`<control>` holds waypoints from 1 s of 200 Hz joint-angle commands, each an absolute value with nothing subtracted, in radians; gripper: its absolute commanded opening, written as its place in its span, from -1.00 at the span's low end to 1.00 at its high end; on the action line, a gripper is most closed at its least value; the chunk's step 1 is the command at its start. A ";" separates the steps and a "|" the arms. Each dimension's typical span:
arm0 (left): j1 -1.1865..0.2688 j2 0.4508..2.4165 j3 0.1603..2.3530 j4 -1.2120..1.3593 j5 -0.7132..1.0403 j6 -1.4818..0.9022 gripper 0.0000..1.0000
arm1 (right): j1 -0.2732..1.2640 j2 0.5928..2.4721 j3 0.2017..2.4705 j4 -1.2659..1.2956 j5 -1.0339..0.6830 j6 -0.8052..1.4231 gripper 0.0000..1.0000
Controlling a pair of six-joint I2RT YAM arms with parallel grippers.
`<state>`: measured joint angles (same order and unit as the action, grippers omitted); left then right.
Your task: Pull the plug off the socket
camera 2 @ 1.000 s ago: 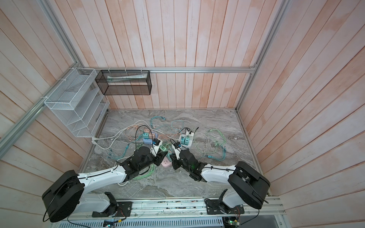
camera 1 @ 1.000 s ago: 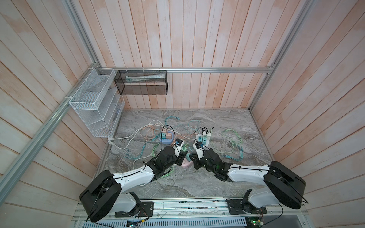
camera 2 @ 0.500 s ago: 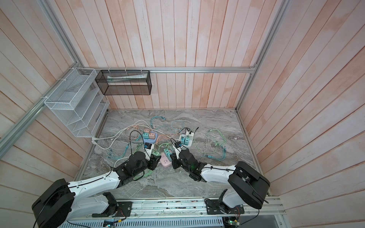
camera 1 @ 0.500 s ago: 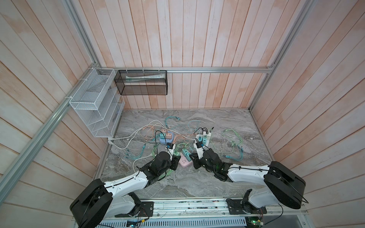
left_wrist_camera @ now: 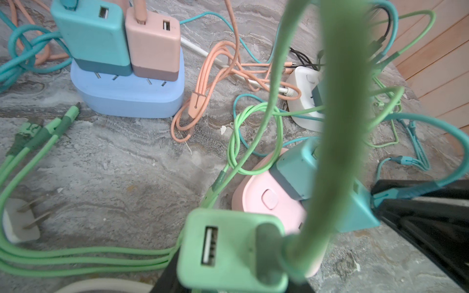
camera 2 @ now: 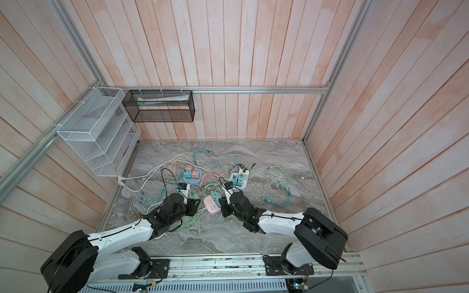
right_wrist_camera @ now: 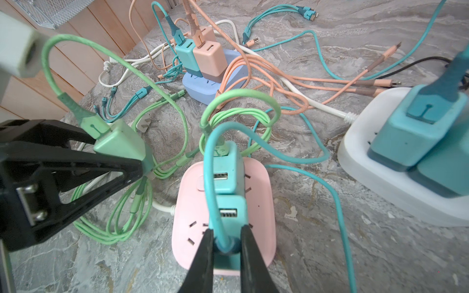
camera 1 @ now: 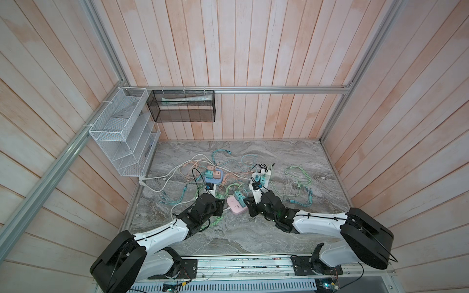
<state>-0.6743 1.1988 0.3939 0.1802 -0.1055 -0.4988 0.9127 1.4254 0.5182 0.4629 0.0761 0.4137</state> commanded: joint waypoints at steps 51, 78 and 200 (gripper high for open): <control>-0.666 1.250 0.358 0.208 -0.078 -0.553 0.00 | 0.904 1.448 0.483 0.236 0.066 0.394 -0.62; -0.664 1.249 0.366 0.188 -0.081 -0.583 0.35 | 0.904 1.448 0.483 0.233 0.067 0.394 -0.61; -0.663 1.106 0.469 -0.102 -0.260 -0.671 0.80 | 0.904 1.424 0.492 0.218 0.074 0.370 -0.55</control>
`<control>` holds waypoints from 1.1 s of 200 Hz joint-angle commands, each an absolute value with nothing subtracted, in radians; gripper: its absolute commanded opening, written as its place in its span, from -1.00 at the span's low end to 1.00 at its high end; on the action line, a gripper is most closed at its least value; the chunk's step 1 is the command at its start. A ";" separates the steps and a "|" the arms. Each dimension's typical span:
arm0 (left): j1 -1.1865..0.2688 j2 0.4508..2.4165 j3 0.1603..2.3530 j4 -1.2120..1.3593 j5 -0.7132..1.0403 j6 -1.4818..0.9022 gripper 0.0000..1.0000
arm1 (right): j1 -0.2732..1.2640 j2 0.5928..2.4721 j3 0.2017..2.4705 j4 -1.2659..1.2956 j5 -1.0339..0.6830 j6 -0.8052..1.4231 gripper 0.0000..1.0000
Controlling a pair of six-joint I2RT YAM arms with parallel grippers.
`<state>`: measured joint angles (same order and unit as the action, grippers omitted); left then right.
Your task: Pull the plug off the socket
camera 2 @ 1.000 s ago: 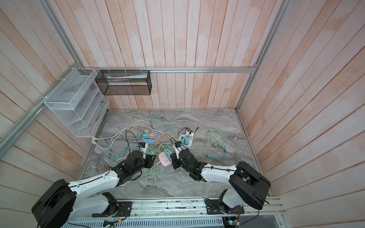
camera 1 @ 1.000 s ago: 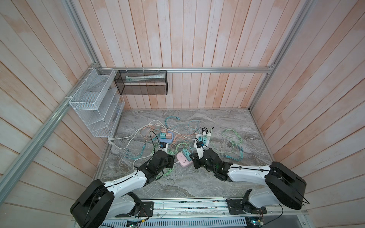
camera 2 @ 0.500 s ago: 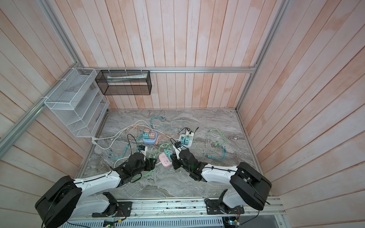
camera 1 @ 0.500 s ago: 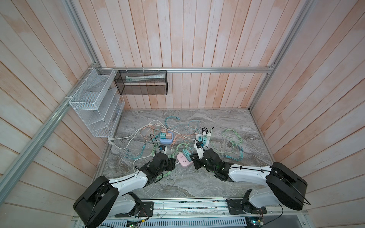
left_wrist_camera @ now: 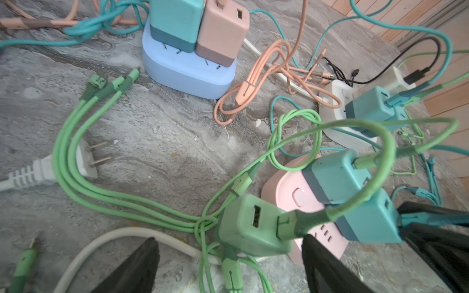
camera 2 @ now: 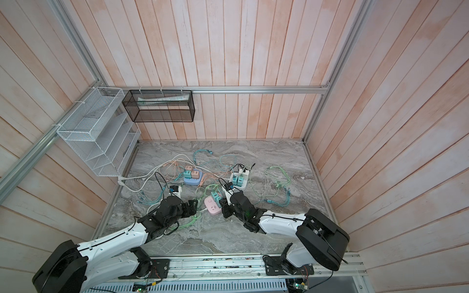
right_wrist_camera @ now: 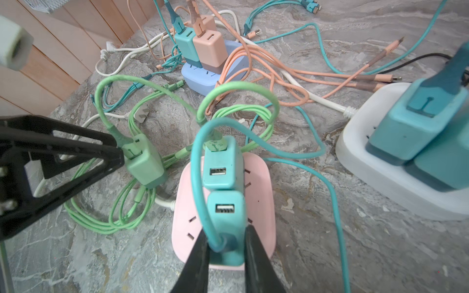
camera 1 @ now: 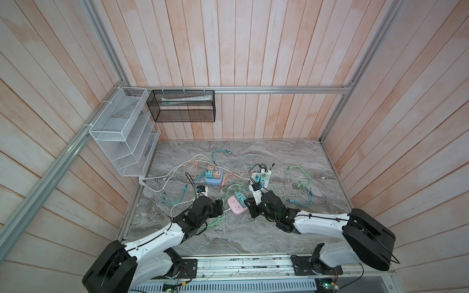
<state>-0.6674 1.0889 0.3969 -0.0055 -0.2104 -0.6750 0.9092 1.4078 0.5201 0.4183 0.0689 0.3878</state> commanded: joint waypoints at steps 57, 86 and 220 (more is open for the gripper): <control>-0.625 1.210 0.554 -0.183 -0.238 -0.689 0.78 | 0.904 1.419 0.497 0.204 0.079 0.365 -0.52; -0.620 1.219 0.565 -0.133 -0.168 -0.640 0.72 | 0.904 1.408 0.494 0.198 0.078 0.365 -0.50; -0.706 1.390 0.717 -0.129 -0.067 -0.377 0.54 | 0.917 1.330 0.496 0.164 0.128 0.356 0.12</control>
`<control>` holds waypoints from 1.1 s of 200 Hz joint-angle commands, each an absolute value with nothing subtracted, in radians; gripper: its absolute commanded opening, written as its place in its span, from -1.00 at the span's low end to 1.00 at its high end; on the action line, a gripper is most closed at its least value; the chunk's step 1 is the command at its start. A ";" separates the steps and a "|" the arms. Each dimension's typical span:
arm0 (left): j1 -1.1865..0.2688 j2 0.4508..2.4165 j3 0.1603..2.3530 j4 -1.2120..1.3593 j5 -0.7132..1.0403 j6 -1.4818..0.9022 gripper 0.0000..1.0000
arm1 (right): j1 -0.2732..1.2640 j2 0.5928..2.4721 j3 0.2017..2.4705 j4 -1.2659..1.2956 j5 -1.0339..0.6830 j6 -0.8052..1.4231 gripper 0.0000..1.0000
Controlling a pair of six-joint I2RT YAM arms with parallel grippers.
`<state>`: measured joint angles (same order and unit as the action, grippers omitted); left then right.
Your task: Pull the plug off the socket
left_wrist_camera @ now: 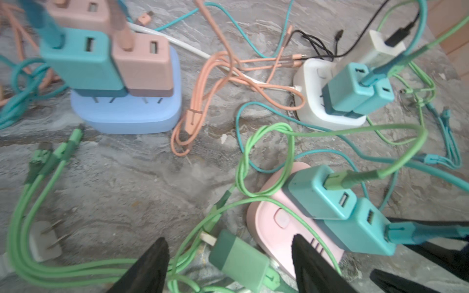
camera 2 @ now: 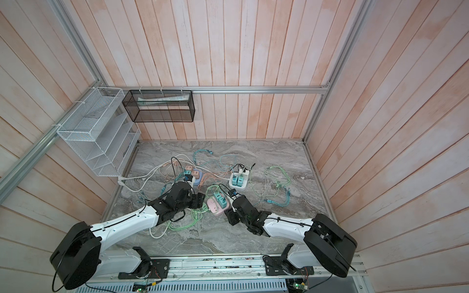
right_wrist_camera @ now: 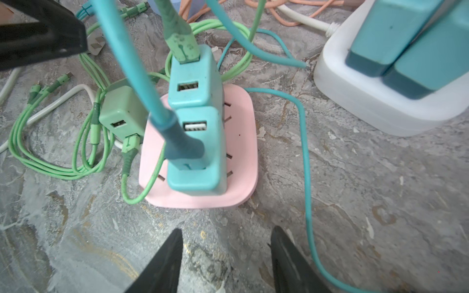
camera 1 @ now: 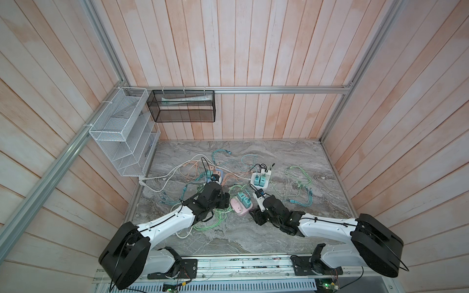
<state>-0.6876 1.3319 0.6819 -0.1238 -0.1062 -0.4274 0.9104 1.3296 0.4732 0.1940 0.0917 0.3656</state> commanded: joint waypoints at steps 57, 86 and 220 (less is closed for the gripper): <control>-0.713 1.470 0.735 -0.104 0.007 -0.367 0.54 | 0.917 1.385 0.536 0.219 0.105 0.329 0.15; -0.716 1.507 0.754 -0.120 0.006 -0.348 0.53 | 0.923 1.411 0.555 0.230 0.101 0.323 0.15; -0.718 1.602 0.777 -0.127 0.000 -0.359 0.46 | 0.923 1.527 0.627 0.262 0.132 0.277 -0.17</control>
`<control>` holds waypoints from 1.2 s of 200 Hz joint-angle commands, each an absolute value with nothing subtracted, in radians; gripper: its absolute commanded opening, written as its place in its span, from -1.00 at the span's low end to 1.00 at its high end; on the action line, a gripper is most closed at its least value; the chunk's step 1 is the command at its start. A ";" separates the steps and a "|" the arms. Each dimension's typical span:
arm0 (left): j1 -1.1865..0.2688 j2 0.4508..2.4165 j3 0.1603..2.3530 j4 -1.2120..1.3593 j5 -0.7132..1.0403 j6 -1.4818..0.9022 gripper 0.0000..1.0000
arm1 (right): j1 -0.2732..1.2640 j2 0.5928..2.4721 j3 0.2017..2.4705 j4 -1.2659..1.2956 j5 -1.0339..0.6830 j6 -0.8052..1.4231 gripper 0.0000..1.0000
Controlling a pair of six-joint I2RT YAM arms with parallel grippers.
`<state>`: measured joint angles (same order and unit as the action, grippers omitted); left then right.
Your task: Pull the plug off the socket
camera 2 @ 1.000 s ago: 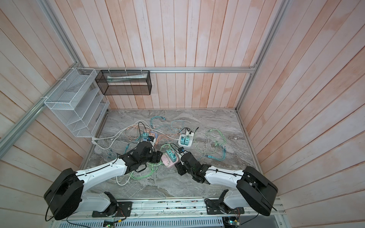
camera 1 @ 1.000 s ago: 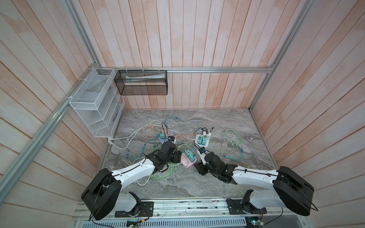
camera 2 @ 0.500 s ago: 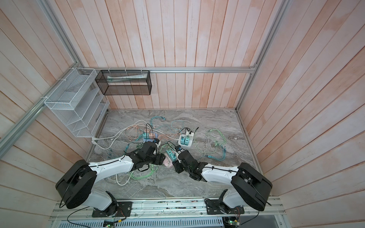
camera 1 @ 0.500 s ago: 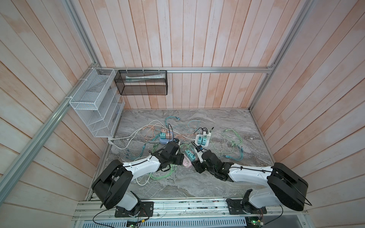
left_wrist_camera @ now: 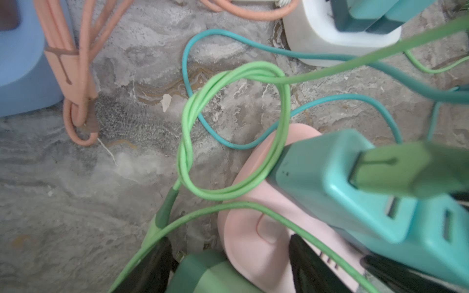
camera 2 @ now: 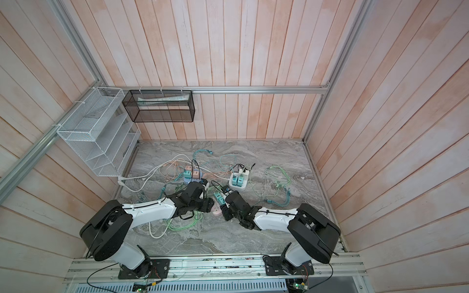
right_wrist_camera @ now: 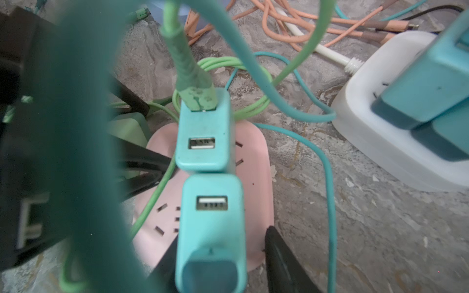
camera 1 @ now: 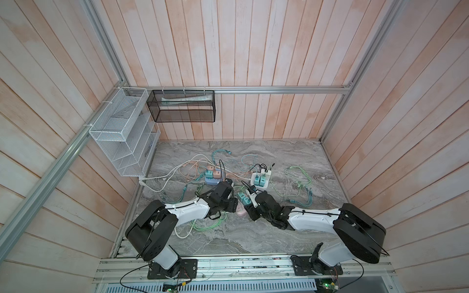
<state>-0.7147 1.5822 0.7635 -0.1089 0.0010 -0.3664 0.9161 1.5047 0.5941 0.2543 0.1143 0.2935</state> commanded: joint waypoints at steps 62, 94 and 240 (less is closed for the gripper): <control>-0.729 1.610 0.785 -0.172 -0.052 -0.360 0.44 | 0.923 1.547 0.665 0.211 0.125 0.280 -0.54; -0.738 1.618 0.787 -0.184 -0.075 -0.372 0.42 | 0.923 1.548 0.685 0.172 0.136 0.293 -0.71; -0.786 1.658 0.794 -0.190 -0.142 -0.416 0.42 | 0.936 1.591 0.811 0.035 0.220 0.366 -1.00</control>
